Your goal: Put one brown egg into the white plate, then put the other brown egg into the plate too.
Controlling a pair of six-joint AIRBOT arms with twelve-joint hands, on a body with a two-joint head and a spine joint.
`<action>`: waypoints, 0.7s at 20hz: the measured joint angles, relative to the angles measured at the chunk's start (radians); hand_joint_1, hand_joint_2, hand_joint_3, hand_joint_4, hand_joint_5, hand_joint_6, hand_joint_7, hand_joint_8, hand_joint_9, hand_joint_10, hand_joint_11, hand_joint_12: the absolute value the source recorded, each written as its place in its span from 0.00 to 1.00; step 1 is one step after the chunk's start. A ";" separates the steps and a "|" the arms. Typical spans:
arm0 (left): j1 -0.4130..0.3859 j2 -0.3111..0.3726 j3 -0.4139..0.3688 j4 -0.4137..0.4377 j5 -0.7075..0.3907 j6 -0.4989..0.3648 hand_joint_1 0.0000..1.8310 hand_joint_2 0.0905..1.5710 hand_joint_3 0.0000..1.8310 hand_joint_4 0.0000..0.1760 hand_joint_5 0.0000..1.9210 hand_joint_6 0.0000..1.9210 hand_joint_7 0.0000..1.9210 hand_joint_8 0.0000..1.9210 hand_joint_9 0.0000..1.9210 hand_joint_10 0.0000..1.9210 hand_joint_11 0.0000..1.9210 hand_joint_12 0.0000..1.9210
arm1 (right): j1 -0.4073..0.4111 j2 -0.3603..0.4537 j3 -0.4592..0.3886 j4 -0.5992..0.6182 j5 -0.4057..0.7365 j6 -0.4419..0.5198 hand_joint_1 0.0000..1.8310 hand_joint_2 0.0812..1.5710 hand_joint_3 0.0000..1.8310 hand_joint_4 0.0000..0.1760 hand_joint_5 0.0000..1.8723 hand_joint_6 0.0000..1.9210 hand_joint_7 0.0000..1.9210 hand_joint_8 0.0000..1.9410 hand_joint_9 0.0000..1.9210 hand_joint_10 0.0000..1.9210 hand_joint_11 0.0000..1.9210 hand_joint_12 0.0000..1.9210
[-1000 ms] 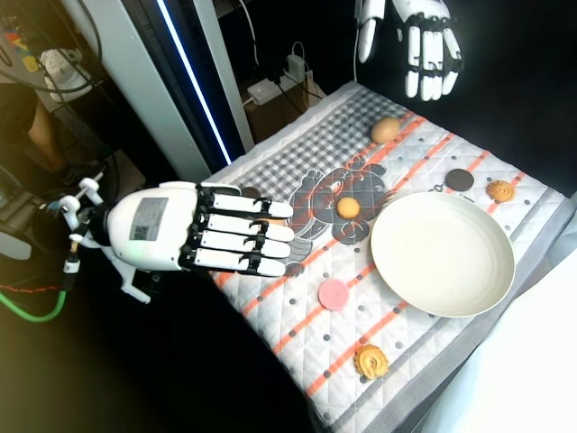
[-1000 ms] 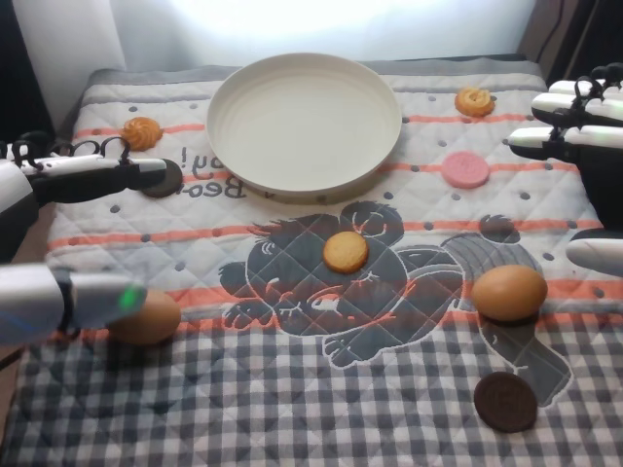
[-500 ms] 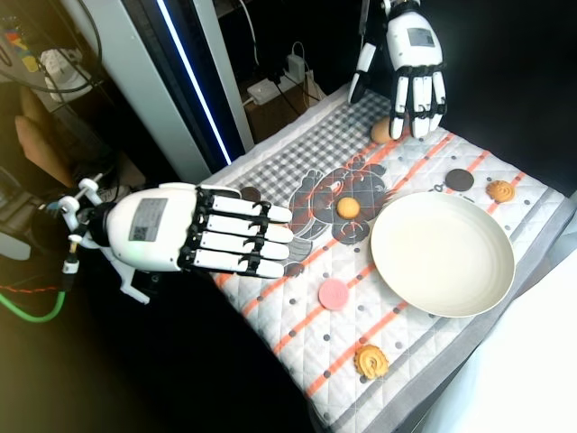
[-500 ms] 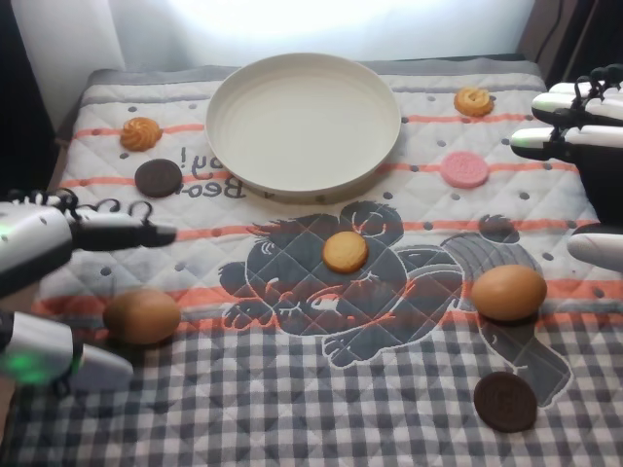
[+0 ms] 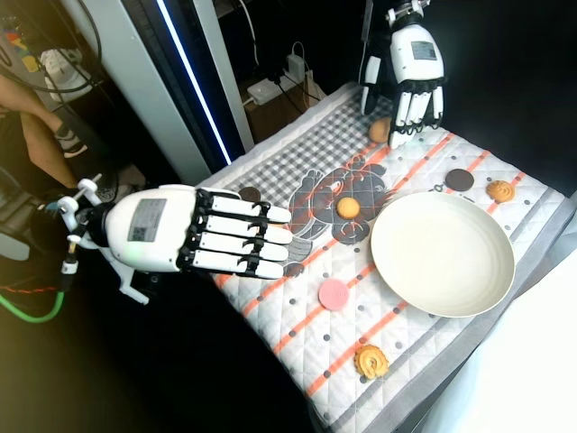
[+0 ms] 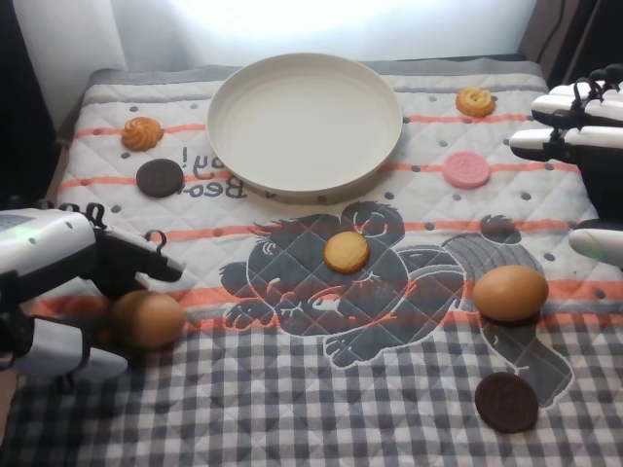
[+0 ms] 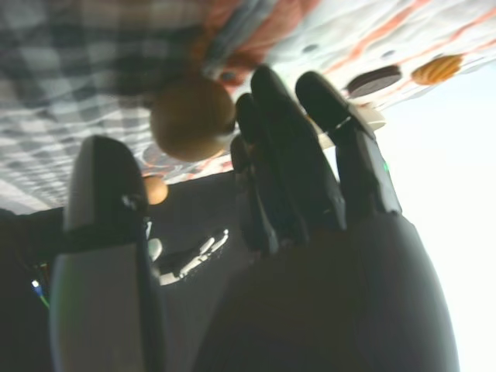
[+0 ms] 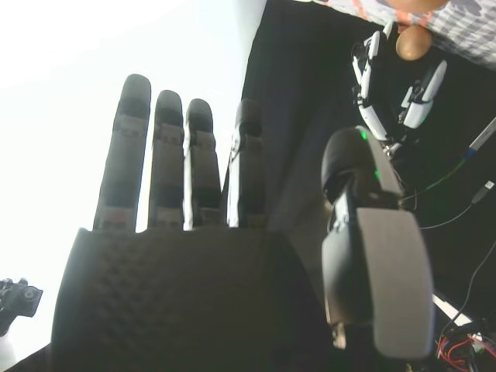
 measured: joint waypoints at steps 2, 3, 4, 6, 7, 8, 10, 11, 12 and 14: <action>0.000 -0.007 0.001 0.000 0.003 0.000 0.65 0.60 0.00 0.29 0.37 0.00 0.46 0.00 0.31 0.37 0.12 0.74 | 0.000 0.000 0.000 0.000 0.000 0.000 0.21 0.80 0.00 0.63 0.22 0.00 0.17 0.00 0.16 0.00 0.19 0.03; 0.000 -0.010 0.004 0.000 0.005 0.000 0.65 0.59 0.00 0.25 0.38 0.00 0.46 0.00 0.30 0.38 0.12 0.76 | 0.000 0.000 0.000 0.000 0.000 0.000 0.20 0.80 0.00 0.61 0.22 0.00 0.17 0.00 0.17 0.00 0.19 0.03; 0.000 -0.012 0.007 0.000 0.007 0.000 0.63 0.59 0.00 0.22 0.39 0.00 0.47 0.01 0.30 0.39 0.12 0.76 | 0.000 0.000 0.000 0.000 0.000 0.000 0.19 0.80 0.00 0.59 0.22 0.00 0.17 0.00 0.17 0.00 0.19 0.03; -0.002 -0.014 0.010 -0.003 0.009 -0.001 0.54 0.59 0.00 0.18 0.42 0.00 0.48 0.00 0.28 0.44 0.11 0.76 | 0.000 0.000 0.000 0.000 0.000 0.000 0.19 0.80 0.00 0.56 0.23 0.00 0.18 0.00 0.17 0.00 0.19 0.03; -0.002 -0.023 0.014 -0.007 0.007 0.000 0.51 0.58 0.00 0.17 0.42 0.00 0.48 0.00 0.28 0.44 0.11 0.75 | 0.000 0.000 0.000 0.000 0.000 0.000 0.19 0.81 0.00 0.55 0.23 0.00 0.18 0.00 0.17 0.00 0.19 0.03; -0.008 -0.024 0.015 -0.007 0.009 0.001 0.50 0.57 0.00 0.15 0.41 0.00 0.48 0.00 0.27 0.46 0.10 0.76 | 0.000 0.000 0.000 0.000 0.000 0.000 0.19 0.81 0.00 0.53 0.23 0.00 0.18 0.00 0.17 0.00 0.19 0.03; -0.014 -0.035 0.021 -0.007 0.011 0.000 0.51 0.55 0.00 0.06 0.44 0.00 0.48 0.01 0.27 0.52 0.10 0.80 | 0.000 0.000 0.000 0.000 0.000 0.000 0.17 0.81 0.00 0.56 0.24 0.00 0.18 0.00 0.18 0.00 0.19 0.02; -0.015 -0.038 0.023 -0.007 0.010 0.000 0.54 0.57 0.00 0.00 0.51 0.00 0.53 0.04 0.29 0.61 0.12 0.83 | 0.000 0.000 0.000 0.000 0.000 0.000 0.17 0.81 0.00 0.55 0.24 0.00 0.19 0.00 0.18 0.00 0.19 0.02; -0.018 -0.043 0.026 -0.014 0.010 0.001 0.59 0.62 0.00 0.40 0.59 0.26 0.47 0.28 0.30 0.65 0.14 0.86 | 0.000 0.000 0.000 0.000 0.000 0.000 0.17 0.81 0.00 0.58 0.24 0.00 0.19 0.00 0.18 0.00 0.20 0.02; -0.024 -0.054 0.036 -0.018 0.007 0.000 0.67 0.69 0.00 0.00 0.57 0.30 0.45 0.66 0.33 0.71 0.18 0.90 | 0.000 -0.002 0.000 0.000 0.001 0.000 0.18 0.82 0.00 0.58 0.24 0.00 0.19 0.00 0.18 0.00 0.20 0.02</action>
